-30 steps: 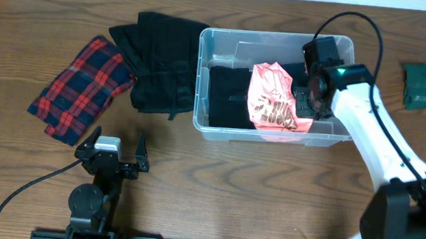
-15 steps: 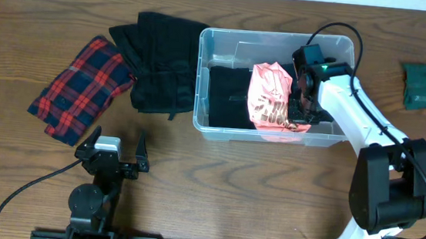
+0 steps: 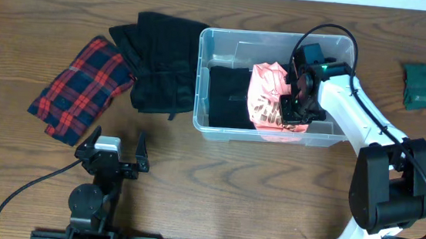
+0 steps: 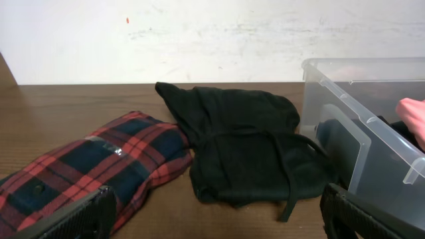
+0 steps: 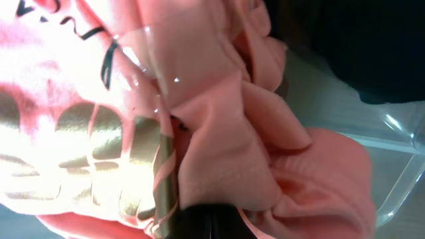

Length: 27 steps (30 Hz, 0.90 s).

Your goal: Pack container

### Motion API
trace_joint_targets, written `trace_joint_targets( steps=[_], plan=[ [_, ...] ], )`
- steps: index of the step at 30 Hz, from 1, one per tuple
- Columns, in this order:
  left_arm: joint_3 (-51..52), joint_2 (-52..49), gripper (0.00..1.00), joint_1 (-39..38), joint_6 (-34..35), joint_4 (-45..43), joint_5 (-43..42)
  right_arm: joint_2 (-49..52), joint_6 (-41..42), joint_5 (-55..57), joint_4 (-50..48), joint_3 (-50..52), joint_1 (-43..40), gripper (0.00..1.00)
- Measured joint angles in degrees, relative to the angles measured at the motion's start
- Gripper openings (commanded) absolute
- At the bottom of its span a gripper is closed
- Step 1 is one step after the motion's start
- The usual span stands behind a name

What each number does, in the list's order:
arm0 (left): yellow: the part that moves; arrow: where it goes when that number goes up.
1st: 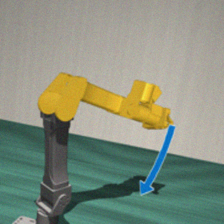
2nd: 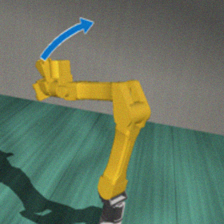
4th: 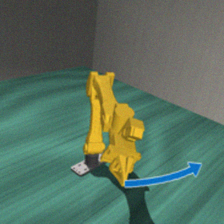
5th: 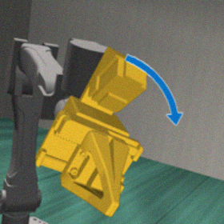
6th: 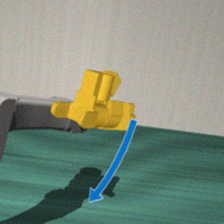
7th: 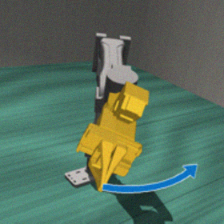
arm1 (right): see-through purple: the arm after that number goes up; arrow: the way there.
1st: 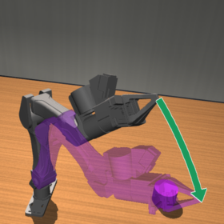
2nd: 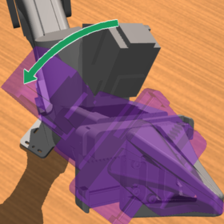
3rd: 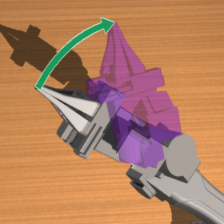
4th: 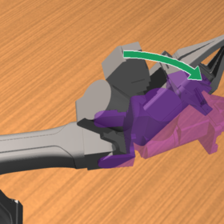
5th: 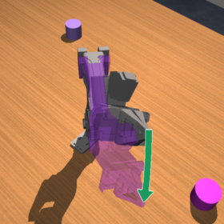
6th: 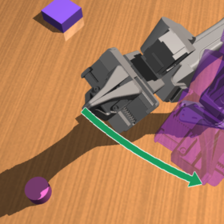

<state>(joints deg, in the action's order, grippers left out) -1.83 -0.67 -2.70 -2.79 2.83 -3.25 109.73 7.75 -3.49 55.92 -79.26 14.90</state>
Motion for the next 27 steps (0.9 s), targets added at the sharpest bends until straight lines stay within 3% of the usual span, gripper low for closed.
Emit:
trace_joint_targets(
  steps=[13,27],
  plan=[
    [0.0,0.02,0.98,0.0,0.0,-0.02,-0.02,-5.16,-1.27,2.34,0.7,-3.43,-0.2,0.01],
    [0.0,0.02,0.98,0.0,0.0,-0.02,0.0,-7.48,0.66,14.21,0.26,-1.9,-2.73,0.01]
  ],
)
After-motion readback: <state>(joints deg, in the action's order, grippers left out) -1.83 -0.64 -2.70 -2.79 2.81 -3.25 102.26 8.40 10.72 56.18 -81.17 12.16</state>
